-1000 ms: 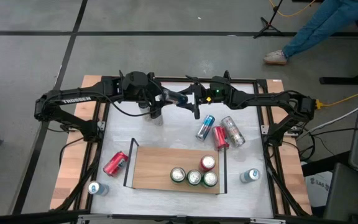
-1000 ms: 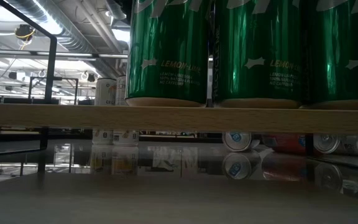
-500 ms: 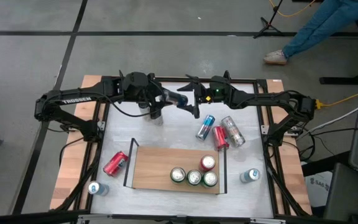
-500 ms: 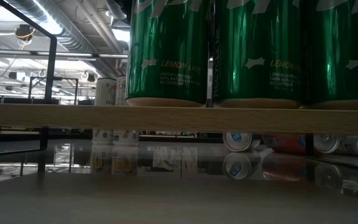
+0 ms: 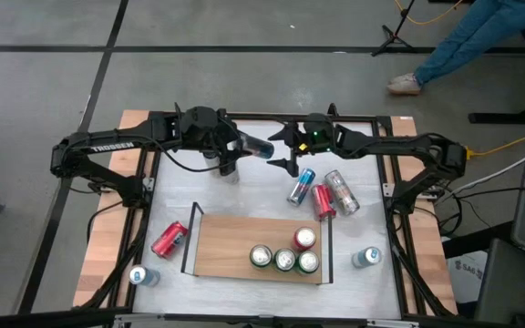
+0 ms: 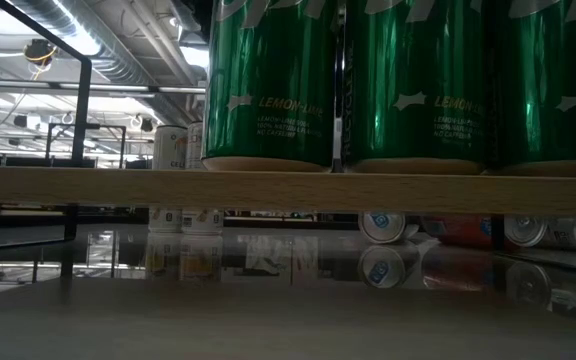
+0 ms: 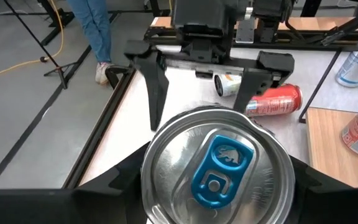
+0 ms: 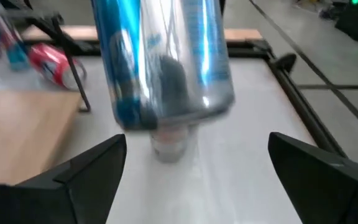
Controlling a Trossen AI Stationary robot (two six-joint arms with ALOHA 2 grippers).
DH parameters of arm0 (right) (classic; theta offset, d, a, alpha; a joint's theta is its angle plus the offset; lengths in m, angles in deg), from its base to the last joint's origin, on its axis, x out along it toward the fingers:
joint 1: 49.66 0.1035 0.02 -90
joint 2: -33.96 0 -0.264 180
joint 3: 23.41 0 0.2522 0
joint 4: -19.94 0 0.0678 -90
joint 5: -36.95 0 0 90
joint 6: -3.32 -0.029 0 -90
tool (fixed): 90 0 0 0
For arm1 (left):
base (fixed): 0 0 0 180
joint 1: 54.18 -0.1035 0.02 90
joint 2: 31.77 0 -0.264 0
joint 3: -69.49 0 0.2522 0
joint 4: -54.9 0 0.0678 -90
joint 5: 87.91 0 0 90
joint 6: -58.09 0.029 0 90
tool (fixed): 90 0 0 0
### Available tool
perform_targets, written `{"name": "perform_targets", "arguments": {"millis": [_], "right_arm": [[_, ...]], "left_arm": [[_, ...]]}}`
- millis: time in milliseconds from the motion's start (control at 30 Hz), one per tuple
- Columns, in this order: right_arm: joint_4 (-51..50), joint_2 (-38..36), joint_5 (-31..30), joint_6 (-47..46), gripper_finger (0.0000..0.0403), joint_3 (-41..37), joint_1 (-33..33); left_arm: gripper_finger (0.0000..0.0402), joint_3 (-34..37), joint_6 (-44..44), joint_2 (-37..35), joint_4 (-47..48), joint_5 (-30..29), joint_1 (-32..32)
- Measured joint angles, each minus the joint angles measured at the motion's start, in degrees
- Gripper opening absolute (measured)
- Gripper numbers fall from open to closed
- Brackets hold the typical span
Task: Place canned beverage on shelf
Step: Put the blue soda can on the shelf
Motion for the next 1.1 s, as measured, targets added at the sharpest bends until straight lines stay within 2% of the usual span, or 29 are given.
{"name": "perform_targets", "arguments": {"millis": [367, 567, 800, 1100], "right_arm": [[-18.3, -9.9, -11.8, 8.7, 0.0381, 0.0, -0.5], [-26.2, -12.9, -12.3, 9.0, 0.0381, 0.0, -4.3], [-27.3, -12.9, -10.8, 8.8, 0.0381, 0.0, -8.4], [-27.2, -12.8, -10.7, 8.8, 0.0381, 0.0, -9.0]], "left_arm": [[0.0213, 0.0, -1.7, 0.0, 0.8, -0.3, 0.4], [0.0213, 0.0, -4.1, 0.0, 1.2, -0.2, 2.3], [0.0213, 0.0, -8.8, 0.0, 5.1, -0.4, 4.1], [0.0213, 0.0, -14.1, 0.0, 11.4, -0.4, 4.7]]}}
